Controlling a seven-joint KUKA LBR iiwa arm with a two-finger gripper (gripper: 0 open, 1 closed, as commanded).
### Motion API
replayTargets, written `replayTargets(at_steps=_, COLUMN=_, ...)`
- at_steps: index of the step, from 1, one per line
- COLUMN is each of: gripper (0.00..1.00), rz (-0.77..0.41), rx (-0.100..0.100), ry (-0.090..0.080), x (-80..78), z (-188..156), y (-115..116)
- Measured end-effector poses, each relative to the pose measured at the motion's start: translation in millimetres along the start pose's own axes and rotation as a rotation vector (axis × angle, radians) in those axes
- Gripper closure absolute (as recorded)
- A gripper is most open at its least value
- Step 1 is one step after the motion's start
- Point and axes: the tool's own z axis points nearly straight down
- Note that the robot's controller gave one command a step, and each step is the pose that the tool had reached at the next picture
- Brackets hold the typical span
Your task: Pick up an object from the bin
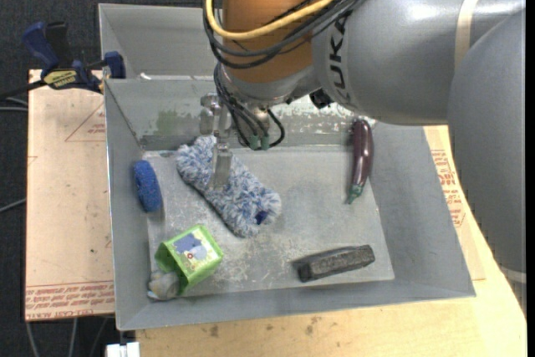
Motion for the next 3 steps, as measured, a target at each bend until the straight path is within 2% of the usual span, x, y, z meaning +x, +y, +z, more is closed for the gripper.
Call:
replayTargets(at_steps=1, gripper=0.0, rz=0.003, rx=-0.001, ry=-0.008, x=-1.5, z=-5.3, y=-1.0)
replayTargets(at_steps=2, gripper=0.0, rz=-0.027, rx=-0.002, ry=-0.012, x=-14.2, z=23.9, y=-18.1)
replayTargets(at_steps=3, gripper=0.0, rz=-0.011, rx=-0.001, ry=-0.008, x=-16.4, z=51.5, y=-38.8)
